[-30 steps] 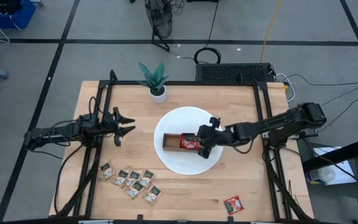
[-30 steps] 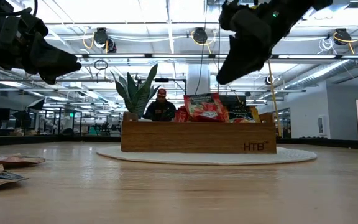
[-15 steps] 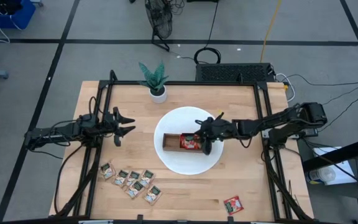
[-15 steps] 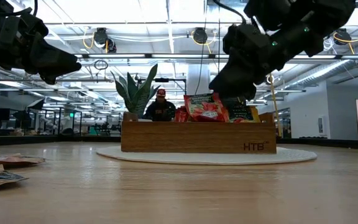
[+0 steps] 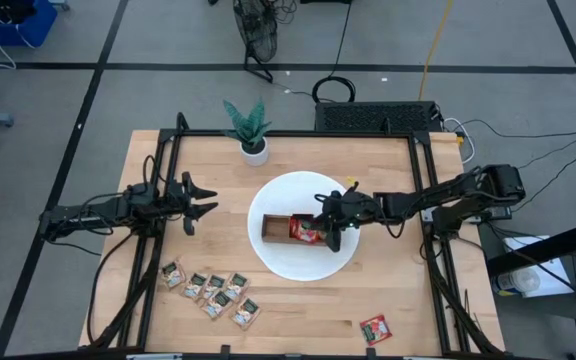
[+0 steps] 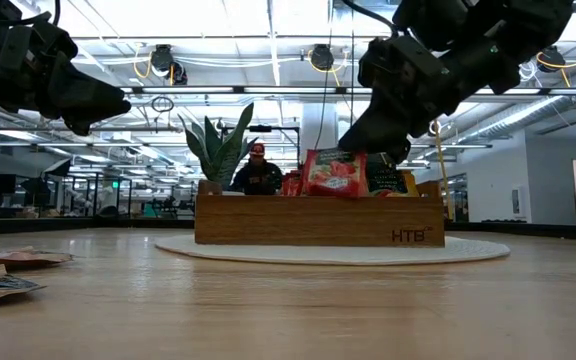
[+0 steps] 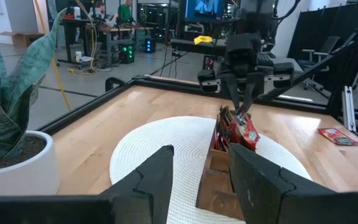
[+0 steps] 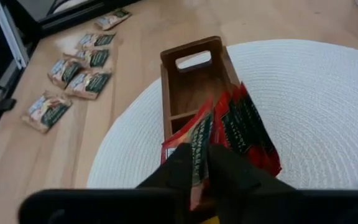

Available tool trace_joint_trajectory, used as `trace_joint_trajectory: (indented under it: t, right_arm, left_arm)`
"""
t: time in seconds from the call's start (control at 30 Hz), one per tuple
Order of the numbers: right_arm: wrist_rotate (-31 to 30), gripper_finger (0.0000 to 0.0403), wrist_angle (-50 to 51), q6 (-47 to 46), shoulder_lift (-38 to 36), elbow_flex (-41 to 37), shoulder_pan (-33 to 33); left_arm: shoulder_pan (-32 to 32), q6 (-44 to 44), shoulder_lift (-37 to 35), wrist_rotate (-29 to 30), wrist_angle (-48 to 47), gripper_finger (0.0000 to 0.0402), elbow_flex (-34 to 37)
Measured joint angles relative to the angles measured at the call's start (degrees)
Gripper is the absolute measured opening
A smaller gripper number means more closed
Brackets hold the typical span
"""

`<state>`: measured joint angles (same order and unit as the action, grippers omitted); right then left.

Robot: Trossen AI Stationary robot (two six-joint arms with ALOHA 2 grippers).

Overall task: Pick & Place Tea
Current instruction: Put the red tea bag into the middle section of the wooden organizer

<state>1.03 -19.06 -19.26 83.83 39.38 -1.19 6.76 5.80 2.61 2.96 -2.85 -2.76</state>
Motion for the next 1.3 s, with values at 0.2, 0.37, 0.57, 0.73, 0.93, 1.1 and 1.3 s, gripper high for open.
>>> trace_joint_trajectory:
  t: [0.2,0.37,0.57,0.73,0.93,1.1,1.3]
  right_arm:
    - [-1.6,0.0003,0.0,2.7,0.0,0.0,-1.3]
    - [-10.2,0.0001,-5.1,8.2,0.0,0.0,-6.9]
    - [-27.7,0.0,-4.3,14.2,0.2,2.9,-15.9]
    - [-39.1,0.0,-4.2,20.3,3.7,5.5,-20.6]
    - [-41.3,0.0,-4.6,23.2,10.0,7.0,-20.2]
    - [-41.4,0.0,-5.1,23.4,12.5,7.3,-18.7]
    - [-39.6,0.0,-4.7,23.4,12.6,7.3,-17.9]
  left_arm:
    - [0.0,0.0,0.0,0.0,0.0,0.0157,0.0]
    - [0.0,0.0,0.0,0.0,0.0,0.0157,0.0]
    - [0.0,0.0,0.0,0.0,0.0,0.0157,0.0]
    - [0.0,0.0,0.0,0.0,0.0,0.0157,0.0]
    - [0.0,0.0,0.0,0.0,0.0,0.0157,0.0]
    - [0.0,0.0,0.0,0.0,0.0,0.0157,0.0]
    - [0.0,0.0,0.0,0.0,0.0,0.0157,0.0]
